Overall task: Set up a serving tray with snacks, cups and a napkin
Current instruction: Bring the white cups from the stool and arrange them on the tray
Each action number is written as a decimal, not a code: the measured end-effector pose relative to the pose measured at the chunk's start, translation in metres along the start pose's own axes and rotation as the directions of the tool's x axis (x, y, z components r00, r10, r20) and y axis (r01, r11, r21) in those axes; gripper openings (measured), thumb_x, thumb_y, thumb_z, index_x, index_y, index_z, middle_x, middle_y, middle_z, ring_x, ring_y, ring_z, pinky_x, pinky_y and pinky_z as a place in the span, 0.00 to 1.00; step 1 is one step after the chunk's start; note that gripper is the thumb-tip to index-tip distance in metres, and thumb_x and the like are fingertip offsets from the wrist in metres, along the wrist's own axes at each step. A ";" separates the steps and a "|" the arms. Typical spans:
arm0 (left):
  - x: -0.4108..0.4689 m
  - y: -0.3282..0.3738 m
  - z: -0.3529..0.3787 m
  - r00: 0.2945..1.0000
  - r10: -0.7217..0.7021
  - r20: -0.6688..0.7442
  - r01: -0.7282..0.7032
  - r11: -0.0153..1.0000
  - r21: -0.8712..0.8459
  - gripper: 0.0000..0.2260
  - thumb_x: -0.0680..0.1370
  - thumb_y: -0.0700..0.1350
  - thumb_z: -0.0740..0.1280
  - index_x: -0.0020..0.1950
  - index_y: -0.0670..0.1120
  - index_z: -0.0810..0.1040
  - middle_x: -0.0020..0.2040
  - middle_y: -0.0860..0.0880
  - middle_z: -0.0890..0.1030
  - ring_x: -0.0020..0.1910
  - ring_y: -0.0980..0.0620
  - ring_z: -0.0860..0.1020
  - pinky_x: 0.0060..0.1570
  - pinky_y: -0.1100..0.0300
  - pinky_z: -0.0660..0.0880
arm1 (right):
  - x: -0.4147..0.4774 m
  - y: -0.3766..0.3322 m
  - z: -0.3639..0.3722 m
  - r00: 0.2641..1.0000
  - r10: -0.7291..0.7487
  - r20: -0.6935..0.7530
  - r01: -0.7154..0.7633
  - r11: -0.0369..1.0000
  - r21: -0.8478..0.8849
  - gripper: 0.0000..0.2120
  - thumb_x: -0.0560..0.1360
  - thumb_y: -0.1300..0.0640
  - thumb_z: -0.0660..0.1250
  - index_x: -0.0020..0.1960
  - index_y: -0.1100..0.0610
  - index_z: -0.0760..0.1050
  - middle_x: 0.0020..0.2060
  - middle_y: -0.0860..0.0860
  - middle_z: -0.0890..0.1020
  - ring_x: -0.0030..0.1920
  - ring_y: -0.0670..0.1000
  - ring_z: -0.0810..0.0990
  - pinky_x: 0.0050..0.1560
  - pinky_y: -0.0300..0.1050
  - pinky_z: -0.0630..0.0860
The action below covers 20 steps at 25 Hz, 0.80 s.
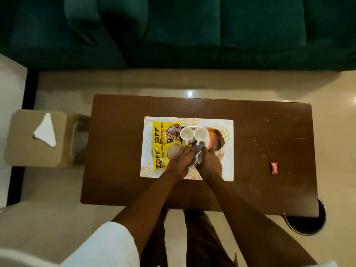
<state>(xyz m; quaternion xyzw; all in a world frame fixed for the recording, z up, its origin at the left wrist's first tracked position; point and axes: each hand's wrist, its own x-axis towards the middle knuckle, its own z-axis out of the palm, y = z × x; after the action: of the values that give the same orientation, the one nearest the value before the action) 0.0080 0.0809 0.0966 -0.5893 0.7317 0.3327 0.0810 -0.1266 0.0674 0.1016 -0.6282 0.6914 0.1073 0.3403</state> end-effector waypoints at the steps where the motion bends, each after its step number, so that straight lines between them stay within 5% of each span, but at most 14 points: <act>1: 0.007 -0.002 0.012 1.000 -0.004 -0.003 0.004 1.000 0.006 0.29 0.74 0.33 0.68 0.74 0.47 0.68 0.71 0.48 0.71 0.72 0.43 0.69 0.53 0.48 0.78 | 0.007 0.006 0.009 1.000 0.009 0.010 -0.009 1.000 0.008 0.31 0.74 0.59 0.73 0.74 0.54 0.65 0.63 0.60 0.74 0.59 0.65 0.81 0.50 0.57 0.80; 9: 0.036 -0.031 0.044 0.999 -0.032 -0.034 0.035 0.995 0.092 0.26 0.73 0.31 0.66 0.69 0.48 0.73 0.67 0.47 0.76 0.65 0.43 0.73 0.55 0.50 0.76 | 0.044 0.001 0.046 0.998 0.061 0.027 -0.062 0.998 0.033 0.41 0.75 0.57 0.75 0.80 0.60 0.56 0.70 0.61 0.71 0.62 0.65 0.80 0.56 0.59 0.82; 20: 0.040 -0.037 0.063 1.000 -0.013 -0.028 0.017 0.988 0.153 0.32 0.73 0.32 0.69 0.75 0.48 0.67 0.72 0.47 0.72 0.71 0.42 0.70 0.64 0.48 0.74 | 0.046 0.003 0.064 0.997 0.076 0.019 -0.075 0.997 -0.032 0.42 0.76 0.56 0.75 0.80 0.61 0.54 0.72 0.59 0.69 0.67 0.64 0.76 0.58 0.60 0.81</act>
<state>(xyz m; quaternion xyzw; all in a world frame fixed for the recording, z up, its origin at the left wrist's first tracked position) 0.0135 0.0820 0.0138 -0.5912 0.7517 0.2671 0.1186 -0.1076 0.0677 0.0251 -0.6058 0.7093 0.1371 0.3332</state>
